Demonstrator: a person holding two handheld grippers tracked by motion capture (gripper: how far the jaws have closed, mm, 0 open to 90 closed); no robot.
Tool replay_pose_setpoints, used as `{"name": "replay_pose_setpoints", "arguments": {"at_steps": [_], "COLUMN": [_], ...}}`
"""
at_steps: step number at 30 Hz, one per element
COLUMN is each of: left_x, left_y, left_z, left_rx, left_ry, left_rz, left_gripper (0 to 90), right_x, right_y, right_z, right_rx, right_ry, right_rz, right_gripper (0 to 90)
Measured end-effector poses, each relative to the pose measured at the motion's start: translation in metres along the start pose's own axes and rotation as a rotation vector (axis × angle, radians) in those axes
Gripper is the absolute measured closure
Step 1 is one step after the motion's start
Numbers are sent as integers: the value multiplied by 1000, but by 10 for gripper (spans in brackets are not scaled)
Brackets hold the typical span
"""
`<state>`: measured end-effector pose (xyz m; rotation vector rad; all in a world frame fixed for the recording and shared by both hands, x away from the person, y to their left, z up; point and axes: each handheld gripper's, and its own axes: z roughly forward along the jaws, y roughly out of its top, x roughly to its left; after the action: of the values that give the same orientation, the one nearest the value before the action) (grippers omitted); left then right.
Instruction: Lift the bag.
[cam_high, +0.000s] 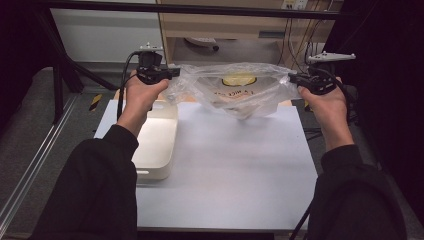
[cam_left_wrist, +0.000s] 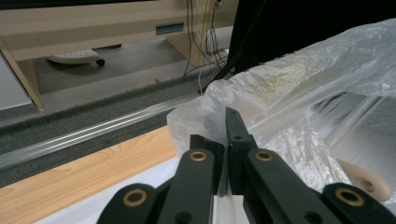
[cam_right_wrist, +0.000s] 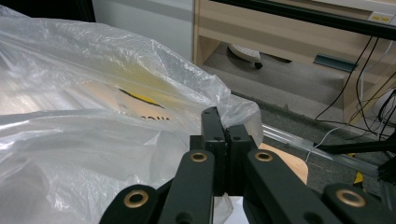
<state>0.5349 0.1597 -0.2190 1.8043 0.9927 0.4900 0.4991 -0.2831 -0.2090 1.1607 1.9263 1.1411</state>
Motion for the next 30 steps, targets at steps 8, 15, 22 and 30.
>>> {"name": "replay_pose_setpoints", "arguments": {"at_steps": [8, 15, 22, 30], "left_x": [-7, -20, -46, -71], "left_y": [-20, -56, -108, -158], "left_z": [-3, -16, -32, -39], "left_rx": [50, 81, 128, 172], "left_ry": [-21, -58, -99, -148], "left_rz": [19, 35, 81, 91], "left_gripper": [900, 900, 900, 900], "right_x": [2, 12, 25, 39], "right_y": [-16, -47, -91, -140], "right_z": [1, -4, -18, -23], "right_rx": [43, 88, 117, 161], "right_ry": [9, 43, 76, 96], "right_rz": [-8, -30, -32, -33], "right_gripper": [900, 900, 900, 900]}}
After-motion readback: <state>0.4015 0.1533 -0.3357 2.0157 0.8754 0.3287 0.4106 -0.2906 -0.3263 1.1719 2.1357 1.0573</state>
